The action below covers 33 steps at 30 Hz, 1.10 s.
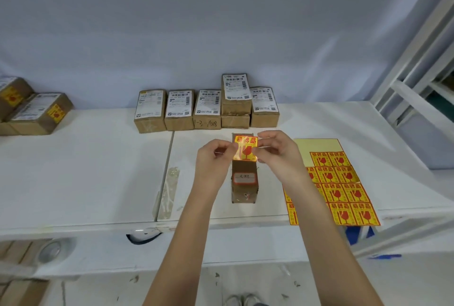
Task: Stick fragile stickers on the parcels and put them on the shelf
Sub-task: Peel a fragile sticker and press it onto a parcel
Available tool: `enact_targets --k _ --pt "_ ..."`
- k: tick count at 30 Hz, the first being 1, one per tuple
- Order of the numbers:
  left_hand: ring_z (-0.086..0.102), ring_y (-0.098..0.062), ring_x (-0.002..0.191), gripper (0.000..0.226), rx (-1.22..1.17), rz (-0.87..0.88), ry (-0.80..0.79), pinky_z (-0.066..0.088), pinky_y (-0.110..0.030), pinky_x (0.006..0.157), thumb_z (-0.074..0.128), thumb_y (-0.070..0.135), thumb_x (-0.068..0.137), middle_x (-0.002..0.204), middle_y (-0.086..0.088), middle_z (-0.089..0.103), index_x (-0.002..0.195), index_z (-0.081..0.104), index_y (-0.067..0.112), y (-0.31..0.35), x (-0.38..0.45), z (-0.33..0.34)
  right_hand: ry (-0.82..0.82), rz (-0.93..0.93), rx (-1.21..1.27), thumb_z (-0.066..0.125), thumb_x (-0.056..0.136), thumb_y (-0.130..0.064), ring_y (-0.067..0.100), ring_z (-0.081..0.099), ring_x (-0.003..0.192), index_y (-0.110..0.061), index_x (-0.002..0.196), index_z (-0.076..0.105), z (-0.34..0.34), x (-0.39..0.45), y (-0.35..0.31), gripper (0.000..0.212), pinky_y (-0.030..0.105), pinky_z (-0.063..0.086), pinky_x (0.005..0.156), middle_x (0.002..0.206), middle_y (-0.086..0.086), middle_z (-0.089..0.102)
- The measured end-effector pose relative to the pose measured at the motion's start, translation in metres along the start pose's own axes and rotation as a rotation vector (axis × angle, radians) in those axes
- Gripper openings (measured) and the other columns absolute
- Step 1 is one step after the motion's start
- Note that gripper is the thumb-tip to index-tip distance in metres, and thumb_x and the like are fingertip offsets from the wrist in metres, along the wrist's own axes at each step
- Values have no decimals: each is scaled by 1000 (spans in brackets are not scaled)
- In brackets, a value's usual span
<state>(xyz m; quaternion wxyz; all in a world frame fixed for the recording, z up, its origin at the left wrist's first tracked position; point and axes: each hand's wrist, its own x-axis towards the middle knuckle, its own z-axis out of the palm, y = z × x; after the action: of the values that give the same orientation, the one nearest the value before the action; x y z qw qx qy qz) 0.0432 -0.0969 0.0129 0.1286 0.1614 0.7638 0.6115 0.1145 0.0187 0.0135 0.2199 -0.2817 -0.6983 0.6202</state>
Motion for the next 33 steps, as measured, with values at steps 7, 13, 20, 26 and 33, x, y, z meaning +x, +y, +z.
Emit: enact_targets --k 7,13,20,26,33 --pt "62 -12 81 12 -84 -81 44 47 -17 70 60 19 90 80 5 66 79 65 20 2 -12 10 100 -41 17 68 81 -5 10 62 90 -13 101 63 0 -7 9 21 17 50 78 94 -2 67" --pt "62 -11 82 10 -55 -129 83 51 -23 75 60 22 90 82 4 66 87 66 15 0 -13 17 -6 -4 88 64 85 -2 10 62 76 -10 97 64 -18 -7 12 15 17 52 62 82 2 67" --pt "60 -11 76 9 -81 -137 138 51 -24 76 60 18 90 79 5 65 88 67 13 1 -11 29 6 17 -4 69 81 -3 3 62 78 -10 97 65 -22 4 17 18 20 54 70 90 -4 66" --pt "57 -2 65 8 -80 -122 135 49 -17 67 59 17 91 75 7 64 88 67 14 -6 -5 25 -77 1 -34 68 83 -6 7 64 80 -21 89 64 -22 4 16 17 23 52 72 85 -4 69" --pt "55 -2 68 7 -32 -55 51 44 -14 64 60 12 90 76 9 62 85 65 15 -11 15 20 6 -75 -75 66 83 -2 -3 60 65 -15 87 66 -15 13 10 13 18 49 66 76 -3 67"
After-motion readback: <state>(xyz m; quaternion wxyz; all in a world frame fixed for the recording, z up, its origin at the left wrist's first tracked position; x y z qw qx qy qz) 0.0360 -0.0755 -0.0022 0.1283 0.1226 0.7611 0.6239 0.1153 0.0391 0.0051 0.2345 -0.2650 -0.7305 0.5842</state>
